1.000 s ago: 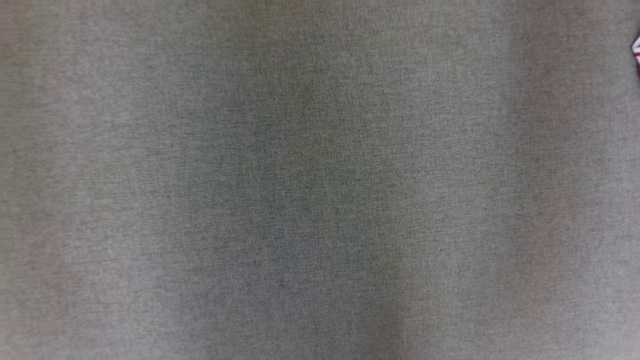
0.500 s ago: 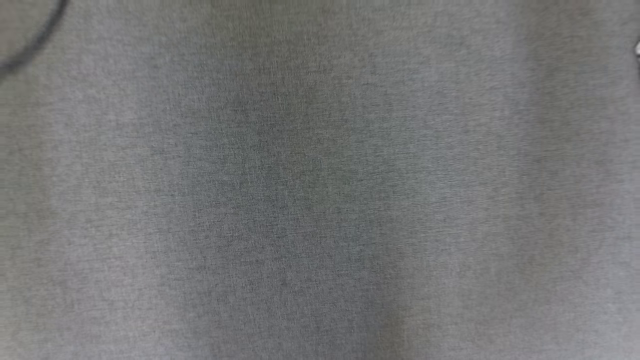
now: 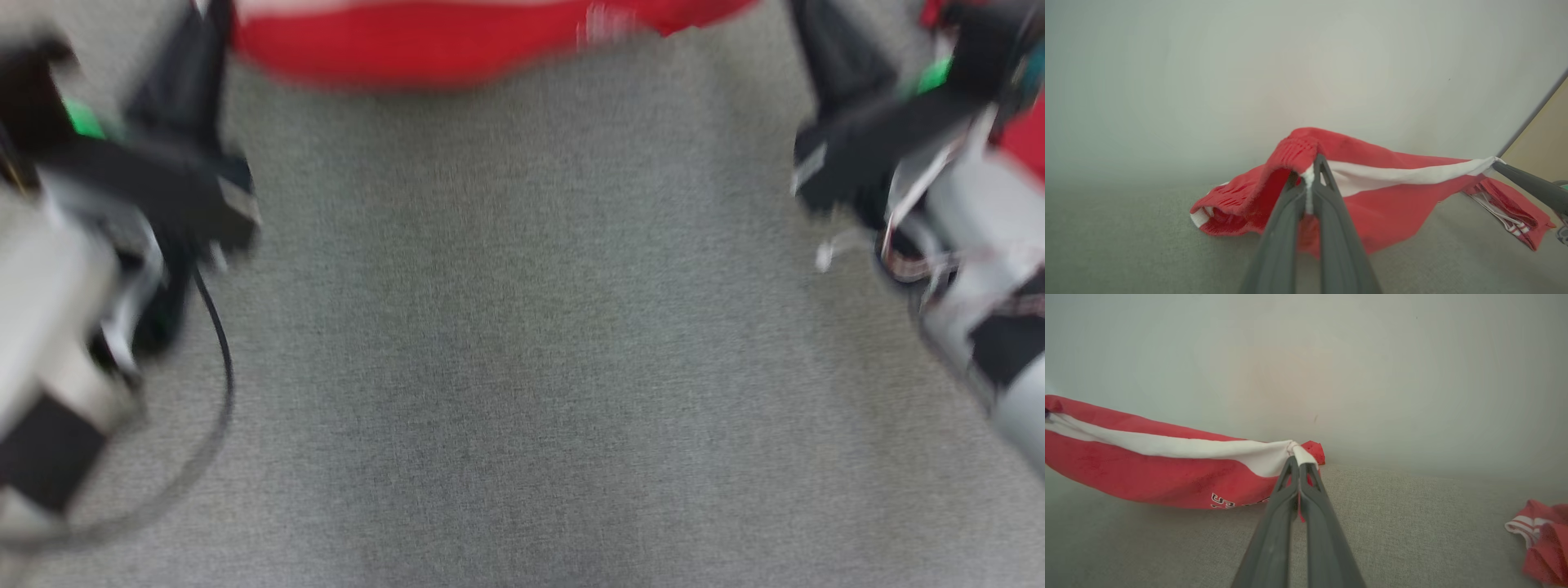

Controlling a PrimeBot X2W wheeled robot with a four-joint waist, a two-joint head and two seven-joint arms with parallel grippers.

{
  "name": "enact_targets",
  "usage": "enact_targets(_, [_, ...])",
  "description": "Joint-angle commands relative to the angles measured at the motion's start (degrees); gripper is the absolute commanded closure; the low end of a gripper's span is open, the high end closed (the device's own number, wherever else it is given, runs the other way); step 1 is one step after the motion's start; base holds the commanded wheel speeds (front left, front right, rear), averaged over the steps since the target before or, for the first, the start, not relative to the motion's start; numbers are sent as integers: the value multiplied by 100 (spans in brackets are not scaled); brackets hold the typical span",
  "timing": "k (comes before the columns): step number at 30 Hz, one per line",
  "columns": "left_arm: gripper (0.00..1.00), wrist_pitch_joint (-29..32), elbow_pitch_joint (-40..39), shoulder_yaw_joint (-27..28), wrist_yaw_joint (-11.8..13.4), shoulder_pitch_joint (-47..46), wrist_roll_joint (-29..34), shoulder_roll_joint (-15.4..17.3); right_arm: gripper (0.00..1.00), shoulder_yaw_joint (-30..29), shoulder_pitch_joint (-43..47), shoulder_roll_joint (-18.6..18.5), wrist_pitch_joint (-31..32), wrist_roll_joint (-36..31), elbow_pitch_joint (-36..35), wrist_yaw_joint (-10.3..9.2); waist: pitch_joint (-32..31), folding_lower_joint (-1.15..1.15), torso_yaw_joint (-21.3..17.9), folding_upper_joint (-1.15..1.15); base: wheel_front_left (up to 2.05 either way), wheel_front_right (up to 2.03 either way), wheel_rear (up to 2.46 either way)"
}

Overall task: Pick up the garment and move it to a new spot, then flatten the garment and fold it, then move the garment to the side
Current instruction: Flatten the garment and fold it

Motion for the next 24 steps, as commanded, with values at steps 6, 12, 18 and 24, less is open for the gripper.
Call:
enact_targets(6, [100, -16, -1144, 715, 354, 2116, 347, -204, 100, -131, 1457, -326, -4, 95, -606, -16, -812, 2, -23, 1, 0, 0, 0])
enact_targets(12, [100, -17, -1591, 1317, 341, 3978, 872, -724, 100, -372, 2799, -622, 113, 10, -1249, -16, -1189, 2, 28, 1, 0, 0, 0])
enact_targets(18, [100, -17, -1546, 1613, 99, 5053, 1141, -978, 100, -929, 3994, -777, 333, -169, -1835, -16, -1476, 2, 55, 1, 0, 0, 0])
enact_targets(24, [100, -17, -1442, 1893, -27, 5707, 1268, -1052, 100, -1612, 5141, -673, 718, -359, -2481, -16, -1753, 2, 62, 1, 0, 0, 0])
